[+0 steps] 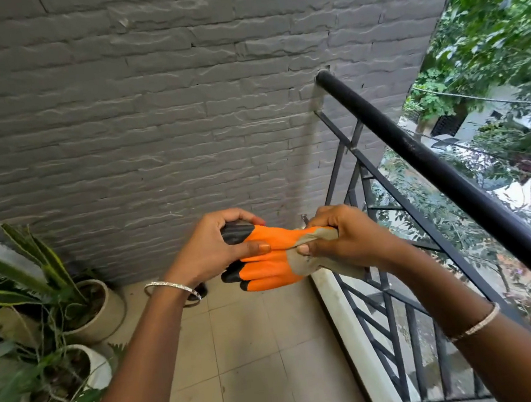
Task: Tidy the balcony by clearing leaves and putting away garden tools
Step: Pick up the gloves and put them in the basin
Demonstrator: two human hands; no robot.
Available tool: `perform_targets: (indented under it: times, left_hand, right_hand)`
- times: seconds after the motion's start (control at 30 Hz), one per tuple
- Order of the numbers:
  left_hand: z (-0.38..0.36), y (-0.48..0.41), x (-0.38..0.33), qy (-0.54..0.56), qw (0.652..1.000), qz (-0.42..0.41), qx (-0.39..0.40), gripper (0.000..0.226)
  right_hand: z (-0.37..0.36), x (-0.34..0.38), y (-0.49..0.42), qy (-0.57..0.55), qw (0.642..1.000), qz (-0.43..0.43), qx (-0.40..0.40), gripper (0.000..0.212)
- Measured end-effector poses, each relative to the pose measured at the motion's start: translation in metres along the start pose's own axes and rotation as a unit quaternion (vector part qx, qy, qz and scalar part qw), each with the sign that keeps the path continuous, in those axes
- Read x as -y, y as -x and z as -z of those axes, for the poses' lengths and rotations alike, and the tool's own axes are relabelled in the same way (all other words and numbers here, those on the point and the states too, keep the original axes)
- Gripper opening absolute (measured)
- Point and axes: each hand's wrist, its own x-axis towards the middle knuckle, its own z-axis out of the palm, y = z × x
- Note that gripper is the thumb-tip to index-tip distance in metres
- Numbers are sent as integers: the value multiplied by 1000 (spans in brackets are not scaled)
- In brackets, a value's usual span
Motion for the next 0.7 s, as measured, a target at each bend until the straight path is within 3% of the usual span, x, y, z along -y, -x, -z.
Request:
perform_targets:
  times: [0.17, 0.3, 0.4, 0.47, 0.53, 0.63, 0.7]
  left_hand:
    - [-32, 0, -13, -229, 967, -74, 89, 72]
    - [-79, 6, -28, -182, 957, -80, 209, 58]
    - [-102, 18, -29, -165, 960, -101, 201, 34]
    - [-113, 28, -30, -146, 968, -96, 183, 38]
    - [-125, 39, -27, -114, 977, -86, 161, 40]
    - [-152, 70, -39, -4, 985, -42, 166, 34]
    - [-171, 93, -53, 63, 980, -29, 185, 23]
  right_hand:
    - [3, -6, 33, 49, 998, -24, 21, 27]
    - [3, 2, 65, 34, 997, -52, 50, 22]
    - [10, 5, 95, 15, 994, -107, 2, 30]
    - [19, 4, 124, -33, 989, -145, -25, 36]
    - [28, 5, 155, -150, 976, -155, -37, 32]
    - [32, 18, 206, -333, 916, -156, -160, 35]
    - [25, 25, 227, -354, 872, -163, -295, 40]
